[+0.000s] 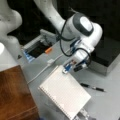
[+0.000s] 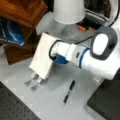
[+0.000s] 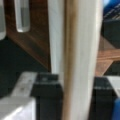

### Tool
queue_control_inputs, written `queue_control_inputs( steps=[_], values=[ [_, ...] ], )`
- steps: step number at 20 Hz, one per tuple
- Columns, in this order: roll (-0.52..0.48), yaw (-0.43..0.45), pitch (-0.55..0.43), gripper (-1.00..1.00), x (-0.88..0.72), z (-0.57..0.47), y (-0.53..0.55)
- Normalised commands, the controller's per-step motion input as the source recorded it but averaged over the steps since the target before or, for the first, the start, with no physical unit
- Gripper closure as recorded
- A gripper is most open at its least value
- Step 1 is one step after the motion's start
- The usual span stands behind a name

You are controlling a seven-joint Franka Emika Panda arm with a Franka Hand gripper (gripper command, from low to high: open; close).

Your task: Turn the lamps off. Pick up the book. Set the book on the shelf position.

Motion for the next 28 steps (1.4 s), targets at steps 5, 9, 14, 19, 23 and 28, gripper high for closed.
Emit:
queue_control_inputs(
  steps=[5,9,14,19,23,28],
  values=[
    [-0.204,-0.025,0.129,1.00,0.20,0.36,0.03],
    [-0.231,-0.111,0.127,1.00,0.21,0.31,0.10],
    [-0.295,-0.260,0.126,1.00,0.20,0.32,0.17],
    [-0.241,-0.320,0.075,1.00,0.24,0.37,0.17],
    [-0.150,-0.291,0.068,1.00,0.27,0.40,0.10],
    [-0.130,-0.221,0.105,1.00,0.30,0.45,0.07]
  ],
)
